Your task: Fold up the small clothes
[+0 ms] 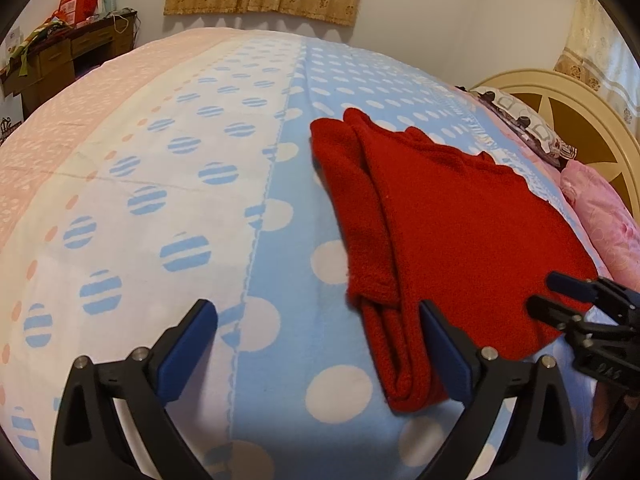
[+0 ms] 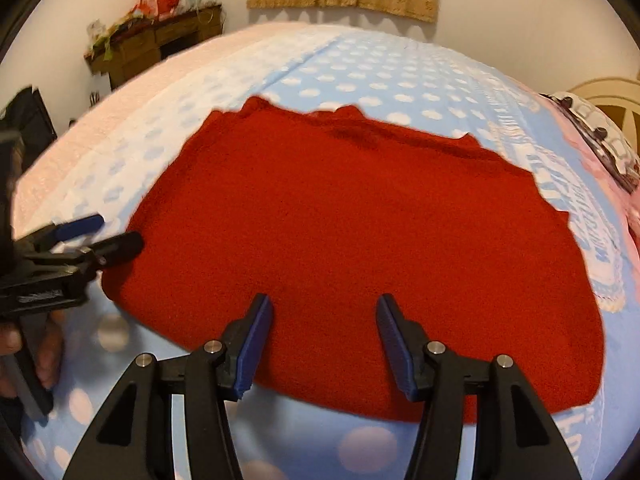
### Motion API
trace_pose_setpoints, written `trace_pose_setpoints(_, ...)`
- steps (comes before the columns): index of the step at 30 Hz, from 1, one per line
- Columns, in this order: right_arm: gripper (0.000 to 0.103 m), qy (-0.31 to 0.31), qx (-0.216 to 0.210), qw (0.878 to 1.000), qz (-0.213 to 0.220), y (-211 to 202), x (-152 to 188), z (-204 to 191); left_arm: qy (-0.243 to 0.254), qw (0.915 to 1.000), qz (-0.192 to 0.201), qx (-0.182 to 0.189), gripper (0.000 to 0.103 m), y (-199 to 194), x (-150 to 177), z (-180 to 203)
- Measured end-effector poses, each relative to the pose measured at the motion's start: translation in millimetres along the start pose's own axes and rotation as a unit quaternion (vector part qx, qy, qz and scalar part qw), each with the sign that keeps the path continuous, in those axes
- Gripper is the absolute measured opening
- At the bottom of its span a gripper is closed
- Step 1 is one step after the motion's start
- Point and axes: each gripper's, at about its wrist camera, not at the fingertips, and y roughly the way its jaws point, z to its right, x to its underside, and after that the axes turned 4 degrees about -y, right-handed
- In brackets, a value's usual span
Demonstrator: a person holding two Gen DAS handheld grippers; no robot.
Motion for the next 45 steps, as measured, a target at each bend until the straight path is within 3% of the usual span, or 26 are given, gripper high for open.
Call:
trace_pose_setpoints(7,0.057,-0.007,0.016,1.0,0.02,-2.8,5.4,-4.2,-0.008,0.9999,0.004,0.004,0.102,-3.2,2.3,-3.2)
trace_pose_setpoints(10,0.057,-0.001,-0.01,1.0,0.023,-8.5,-9.5,-3.6,-0.015,0.9999,0.004,0.001,0.102,-6.1,3.5,-5.0)
trace_pose_setpoints(14,0.057,-0.018,-0.011,0.999,0.038,-5.4,-36.9,-18.6,-0.027,0.9996,0.01,0.002,0.102,-11.2,6.6,-9.6)
trace_pose_setpoints(17,0.057,-0.029,-0.033,0.998,0.034,10.3,-52.5,-36.4,-0.046,0.9988,0.019,0.001,0.102,-17.8,8.9,-16.5)
trace_pose_setpoints(19,0.057,-0.053,-0.039,0.998,0.008,29.9,-52.9,-53.9,-0.066,0.9974,0.028,0.001,0.102,-23.6,11.0,-23.8)
trace_pose_setpoints(22,0.057,-0.096,-0.003,0.995,0.039,28.1,-49.0,-72.8,-0.098,0.9945,0.035,0.013,0.102,-30.9,12.9,-35.9)
trace_pose_setpoints(27,0.057,-0.092,-0.032,0.992,0.074,0.5,-33.2,-63.7,-0.129,0.9909,0.031,0.024,0.102,-36.6,11.9,-48.0)
trace_pose_setpoints(30,0.057,-0.123,-0.03,0.987,0.095,-20.8,-15.1,-71.7,-0.11,0.9936,0.024,0.008,0.102,-37.0,6.7,-45.4)
trace_pose_setpoints(36,0.057,-0.181,-0.042,0.979,0.082,-24.9,0.1,-109.3,-0.056,0.9973,0.029,-0.038,0.102,-41.6,-13.6,-43.8)
trace_pose_setpoints(45,0.057,-0.232,0.004,0.97,0.074,-13.2,4.0,-133.9,-0.043,0.9987,0.024,-0.006,0.102,-35.2,-44.2,-44.0)
